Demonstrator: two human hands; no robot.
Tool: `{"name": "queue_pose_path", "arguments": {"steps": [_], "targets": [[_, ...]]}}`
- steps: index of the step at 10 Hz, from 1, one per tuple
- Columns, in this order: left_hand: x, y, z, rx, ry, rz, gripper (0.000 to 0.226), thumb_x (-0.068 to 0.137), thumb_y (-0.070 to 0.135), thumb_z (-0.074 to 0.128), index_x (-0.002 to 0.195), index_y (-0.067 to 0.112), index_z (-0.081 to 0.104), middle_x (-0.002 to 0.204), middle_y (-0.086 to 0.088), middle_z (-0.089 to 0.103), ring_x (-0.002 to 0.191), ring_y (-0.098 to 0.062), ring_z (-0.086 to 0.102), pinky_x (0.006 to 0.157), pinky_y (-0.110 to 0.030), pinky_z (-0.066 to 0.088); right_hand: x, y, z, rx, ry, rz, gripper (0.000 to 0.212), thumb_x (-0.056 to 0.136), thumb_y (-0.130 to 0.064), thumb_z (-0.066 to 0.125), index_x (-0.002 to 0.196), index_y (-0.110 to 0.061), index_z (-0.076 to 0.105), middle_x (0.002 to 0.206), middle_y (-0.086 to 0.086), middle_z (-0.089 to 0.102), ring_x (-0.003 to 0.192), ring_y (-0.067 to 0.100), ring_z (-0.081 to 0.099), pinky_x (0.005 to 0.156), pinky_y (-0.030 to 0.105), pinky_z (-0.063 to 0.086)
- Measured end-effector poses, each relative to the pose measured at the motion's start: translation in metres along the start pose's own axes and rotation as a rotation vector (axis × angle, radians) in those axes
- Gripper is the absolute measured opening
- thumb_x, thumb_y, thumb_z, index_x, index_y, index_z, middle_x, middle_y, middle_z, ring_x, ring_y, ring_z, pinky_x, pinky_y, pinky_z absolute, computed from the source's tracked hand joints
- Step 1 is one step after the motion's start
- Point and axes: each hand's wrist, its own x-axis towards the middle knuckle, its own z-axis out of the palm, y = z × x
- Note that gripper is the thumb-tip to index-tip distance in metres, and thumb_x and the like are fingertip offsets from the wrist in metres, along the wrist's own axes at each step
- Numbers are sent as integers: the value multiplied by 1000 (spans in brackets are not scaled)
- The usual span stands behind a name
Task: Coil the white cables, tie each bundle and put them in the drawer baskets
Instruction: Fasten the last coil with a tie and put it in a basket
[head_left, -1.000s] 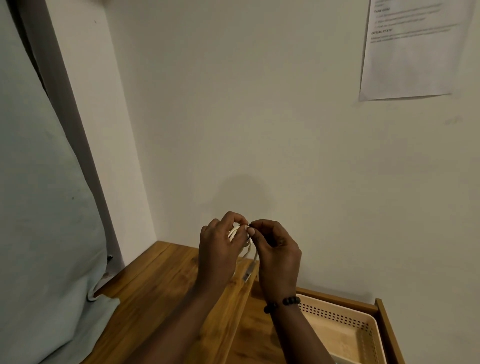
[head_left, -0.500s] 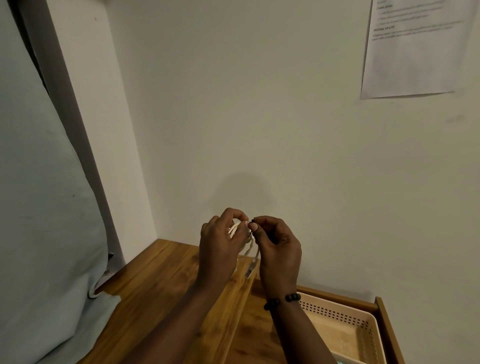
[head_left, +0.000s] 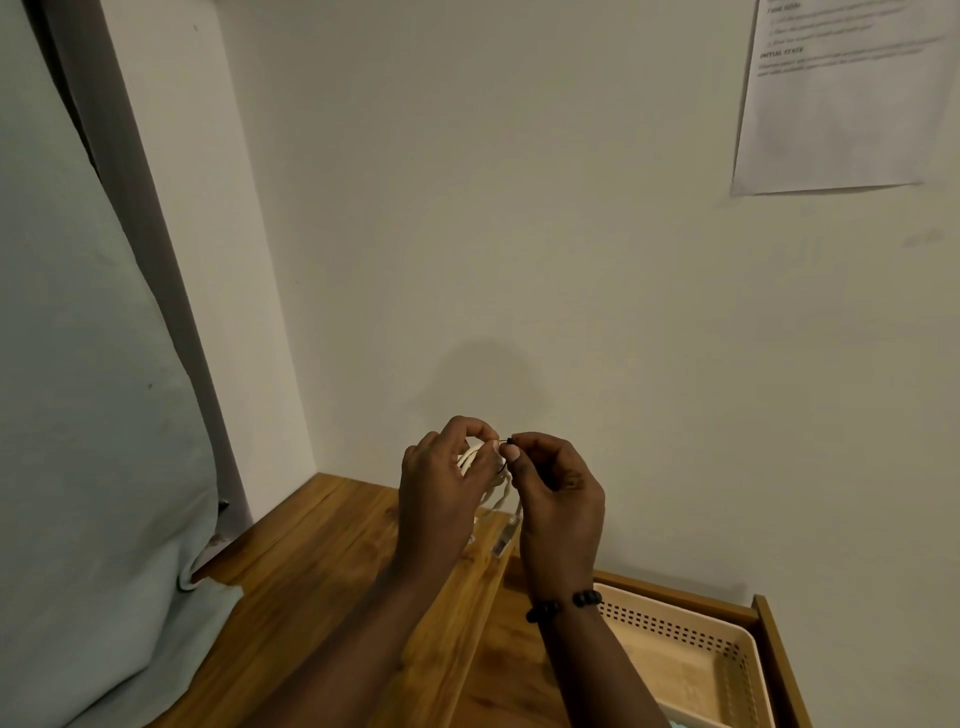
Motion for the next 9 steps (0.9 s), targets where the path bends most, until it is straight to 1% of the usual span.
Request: {"name": "queue_pose_path", "arguments": {"steps": [1,3,5,6,7,9], "targets": [[0,-1,0,14,3,-3,20,89,36,65,106,27,62,100,0,69,92,-22,63,67,-39,61,1,0,1,2,-8,-2,13,87,-9,69,97,-15,72,88,-9,73,86,5,68,72,13,54],[1,1,0,43,16,-16,18,88,33,67,105,25,64,99,-3,69,92,-20,60,67,-35,59,1,2,2,-14,-34,6,13,87,-9,69,97,-16,72,88,-10,73,85,1,67,71,10,52],[2,0,1,36,21,-27,18,87,32,69,103,23,64,97,-2,70,89,-22,63,66,-36,60,-1,4,3,-13,0,-5,12,87,-10,69,97,-15,72,88,-9,72,86,4,67,72,11,53],[1,1,1,47,21,-15,18,87,29,69,103,22,65,96,-3,70,89,-21,61,65,-33,59,0,4,2,-7,-4,6,12,87,-10,69,97,-15,72,88,-9,72,86,3,67,72,11,53],[1,0,1,52,20,-10,17,87,29,69,103,23,65,95,-3,69,90,-21,60,65,-34,58,0,4,3,-9,-12,13,12,87,-9,69,97,-16,72,89,-9,72,86,3,67,71,11,53],[-1,-2,1,54,14,-9,17,88,30,68,104,23,65,96,-3,69,91,-20,59,65,-30,57,0,4,2,-12,-44,12,13,87,-8,69,97,-15,73,88,-10,73,86,2,67,72,9,52]]}}
